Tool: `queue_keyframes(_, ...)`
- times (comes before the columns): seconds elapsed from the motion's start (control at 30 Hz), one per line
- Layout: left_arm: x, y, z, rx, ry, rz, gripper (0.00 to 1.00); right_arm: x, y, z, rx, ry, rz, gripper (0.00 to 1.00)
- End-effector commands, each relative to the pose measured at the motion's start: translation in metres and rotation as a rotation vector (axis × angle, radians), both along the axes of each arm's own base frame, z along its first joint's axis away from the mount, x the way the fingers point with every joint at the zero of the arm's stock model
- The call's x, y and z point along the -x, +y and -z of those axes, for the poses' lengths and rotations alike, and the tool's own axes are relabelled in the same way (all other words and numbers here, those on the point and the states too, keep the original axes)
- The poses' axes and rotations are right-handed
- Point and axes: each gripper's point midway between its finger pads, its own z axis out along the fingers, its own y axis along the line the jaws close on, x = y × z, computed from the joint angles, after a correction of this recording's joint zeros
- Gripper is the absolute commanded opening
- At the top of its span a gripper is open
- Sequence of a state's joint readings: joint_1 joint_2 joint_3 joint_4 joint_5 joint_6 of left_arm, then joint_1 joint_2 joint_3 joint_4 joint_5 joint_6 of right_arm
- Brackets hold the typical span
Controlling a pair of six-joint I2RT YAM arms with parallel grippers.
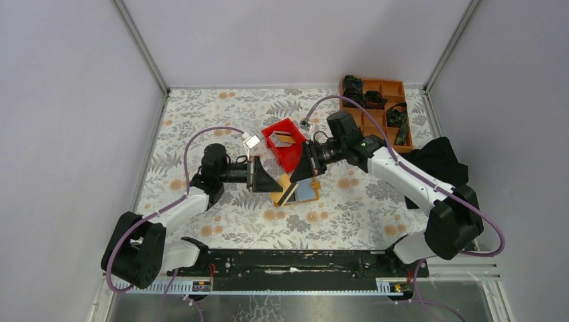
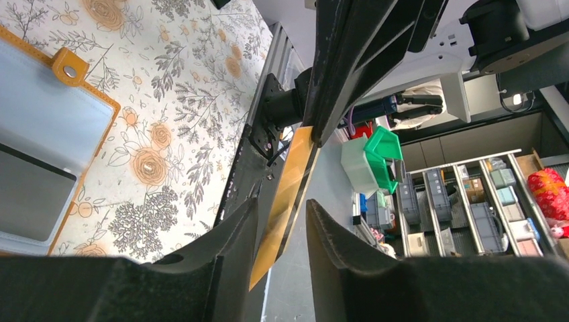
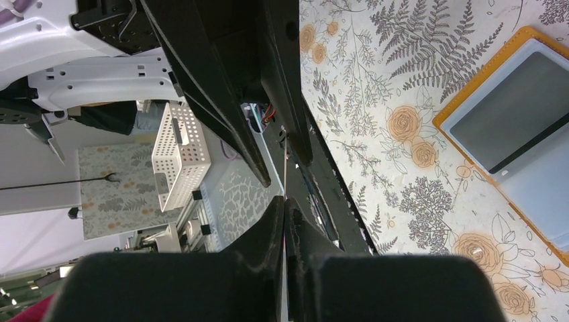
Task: Put the credit cards into the card holder
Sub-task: Pick up the credit card from the storage box.
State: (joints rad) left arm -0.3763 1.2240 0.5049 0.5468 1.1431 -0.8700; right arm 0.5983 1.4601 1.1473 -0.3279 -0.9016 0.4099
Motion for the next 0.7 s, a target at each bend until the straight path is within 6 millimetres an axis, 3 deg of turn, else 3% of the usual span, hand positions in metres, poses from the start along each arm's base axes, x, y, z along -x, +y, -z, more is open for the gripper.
queue_keyframes(0.0,0.007,0.000,0.006,-0.007,-0.002,0.038,0.36,-0.006,0.004,-0.021,-0.063,-0.032,-0.021,0.00)
queue_keyframes(0.23,0.007,-0.001,0.007,-0.008,0.002,0.040,0.15,-0.005,0.004,-0.014,-0.060,-0.009,-0.033,0.00)
queue_keyframes(0.33,0.008,-0.002,0.008,-0.005,0.008,0.041,0.01,-0.006,0.004,-0.013,-0.060,-0.008,-0.033,0.00)
queue_keyframes(0.43,0.006,-0.002,0.011,-0.007,0.015,0.023,0.00,-0.008,0.002,-0.012,-0.045,-0.018,-0.017,0.01)
queue_keyframes(0.67,-0.026,0.002,0.043,-0.102,0.083,-0.241,0.00,-0.029,-0.014,0.002,0.086,-0.120,0.130,0.39)
